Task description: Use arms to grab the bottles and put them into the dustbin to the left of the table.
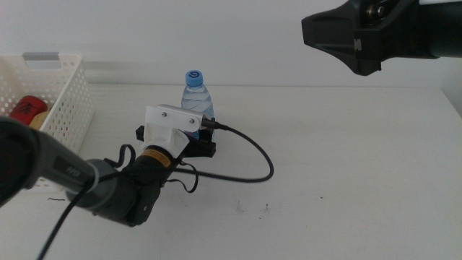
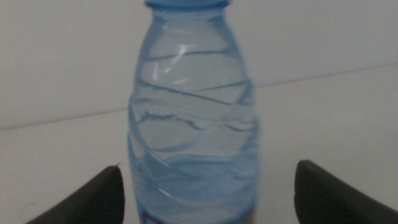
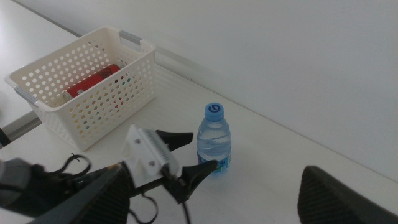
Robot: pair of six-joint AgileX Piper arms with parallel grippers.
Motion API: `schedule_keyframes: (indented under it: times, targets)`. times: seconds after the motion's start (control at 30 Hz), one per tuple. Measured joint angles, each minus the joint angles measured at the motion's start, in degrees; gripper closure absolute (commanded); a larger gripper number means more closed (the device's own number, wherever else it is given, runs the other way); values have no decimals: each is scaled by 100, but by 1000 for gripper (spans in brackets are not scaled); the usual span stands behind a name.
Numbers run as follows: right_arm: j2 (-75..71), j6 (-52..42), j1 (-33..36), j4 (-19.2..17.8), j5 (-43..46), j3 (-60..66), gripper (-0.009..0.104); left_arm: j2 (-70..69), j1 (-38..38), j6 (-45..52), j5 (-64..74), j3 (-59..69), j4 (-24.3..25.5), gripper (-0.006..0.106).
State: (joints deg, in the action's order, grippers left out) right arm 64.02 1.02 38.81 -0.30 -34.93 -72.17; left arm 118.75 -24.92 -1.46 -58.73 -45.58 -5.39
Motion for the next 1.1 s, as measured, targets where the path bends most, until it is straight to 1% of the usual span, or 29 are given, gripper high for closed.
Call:
schedule_keyframes:
  times: [0.27, 0.3, 0.33, 0.4, 0.47, 0.5, 0.57, 0.7, 0.83, 0.93, 1.0, 1.1]
  targets:
    - [0, 0, 0, 30, 0, 0, 11, 606, 200, 11, 386, -910, 173, 7]
    - [0, 0, 0, 0, 0, 0, 11, 813, 211, 75, 520, -1301, 218, 7]
    - [0, 0, 0, 30, 0, 0, 11, 850, 211, 146, 570, -1388, 246, 7]
    - [0, 0, 0, 30, 0, 0, 11, 895, 224, 226, 754, -1530, 278, 12]
    - [0, 0, 0, 0, 0, 0, 11, 962, 237, 252, 985, -1648, 322, 23]
    - [0, 0, 0, 0, 0, 0, 11, 973, 249, 276, 1073, -1677, 348, 33]
    - [0, 0, 0, 0, 0, 0, 11, 987, 249, 276, 1146, -1705, 417, 55]
    - [0, 0, 0, 30, 0, 0, 11, 653, 249, -9, 1626, -1539, 500, 102]
    - [0, 0, 0, 30, 0, 0, 11, -232, 258, -151, 2930, -1083, 603, 102]
    - [0, 0, 0, 30, 0, 0, 11, -1042, 258, -445, 4291, -941, 950, 102]
    - [0, 0, 0, 0, 0, 0, 11, -1597, 258, -607, 5067, -936, 1094, 102]
    - [0, 0, 0, 30, 0, 0, 11, -2271, 258, -674, 6285, -1007, 1106, 102]
